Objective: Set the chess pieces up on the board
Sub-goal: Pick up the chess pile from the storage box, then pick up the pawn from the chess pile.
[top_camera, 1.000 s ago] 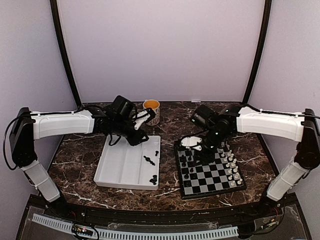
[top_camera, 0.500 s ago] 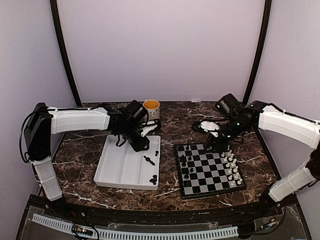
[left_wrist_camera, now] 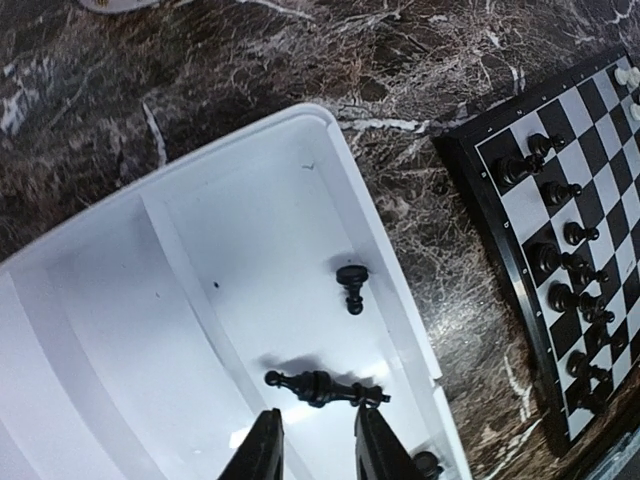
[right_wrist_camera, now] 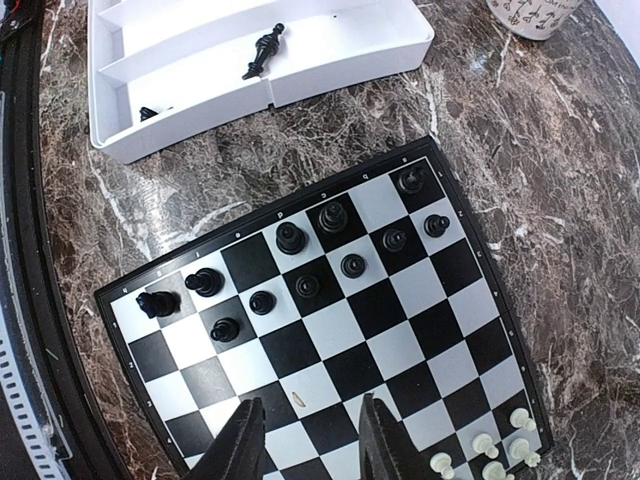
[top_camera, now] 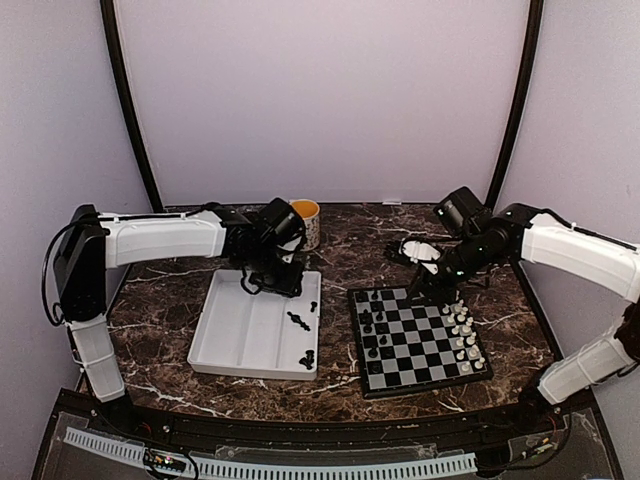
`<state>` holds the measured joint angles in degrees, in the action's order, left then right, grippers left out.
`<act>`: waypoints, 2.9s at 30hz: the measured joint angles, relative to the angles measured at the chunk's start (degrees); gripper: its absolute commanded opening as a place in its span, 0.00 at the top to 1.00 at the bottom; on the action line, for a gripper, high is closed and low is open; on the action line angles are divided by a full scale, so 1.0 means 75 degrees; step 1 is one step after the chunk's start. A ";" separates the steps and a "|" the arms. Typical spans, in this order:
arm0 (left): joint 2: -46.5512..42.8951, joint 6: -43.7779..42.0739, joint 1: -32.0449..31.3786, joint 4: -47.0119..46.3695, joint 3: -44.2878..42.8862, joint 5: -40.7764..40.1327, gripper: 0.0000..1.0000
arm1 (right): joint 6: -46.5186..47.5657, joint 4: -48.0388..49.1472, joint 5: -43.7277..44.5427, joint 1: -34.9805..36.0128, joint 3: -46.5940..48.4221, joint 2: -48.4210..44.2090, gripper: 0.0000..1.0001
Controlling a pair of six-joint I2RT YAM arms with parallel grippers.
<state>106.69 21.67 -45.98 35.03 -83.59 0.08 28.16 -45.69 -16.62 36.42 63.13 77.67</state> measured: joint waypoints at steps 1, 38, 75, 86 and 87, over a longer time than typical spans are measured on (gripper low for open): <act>0.0003 0.0388 -0.0079 -0.0050 0.0070 -0.0012 0.73 | 0.0000 0.0026 -0.0020 0.0000 -0.0026 -0.0026 0.65; 0.1457 0.3579 -0.0501 -0.0052 -0.0093 0.0230 0.88 | 0.0003 0.0149 -0.0373 -0.0003 -0.0370 -0.0318 0.64; -0.2060 -0.4336 -0.0592 -0.3704 0.2349 0.0956 0.96 | -0.3156 0.1067 -0.4779 -0.0233 0.4141 0.4578 0.50; -0.2087 -0.4415 -0.0595 -0.3701 0.2334 0.1256 0.96 | -0.3430 0.1049 -0.5237 0.0221 0.4497 0.4765 0.54; -0.2087 -0.4415 -0.0595 -0.3698 0.2337 0.1268 0.96 | -0.3427 0.1040 -0.5225 0.0256 0.4497 0.4782 0.55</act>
<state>91.05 -11.44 -50.43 7.29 -66.06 9.58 2.46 -37.89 -55.81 38.35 96.86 113.54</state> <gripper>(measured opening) 0.180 0.468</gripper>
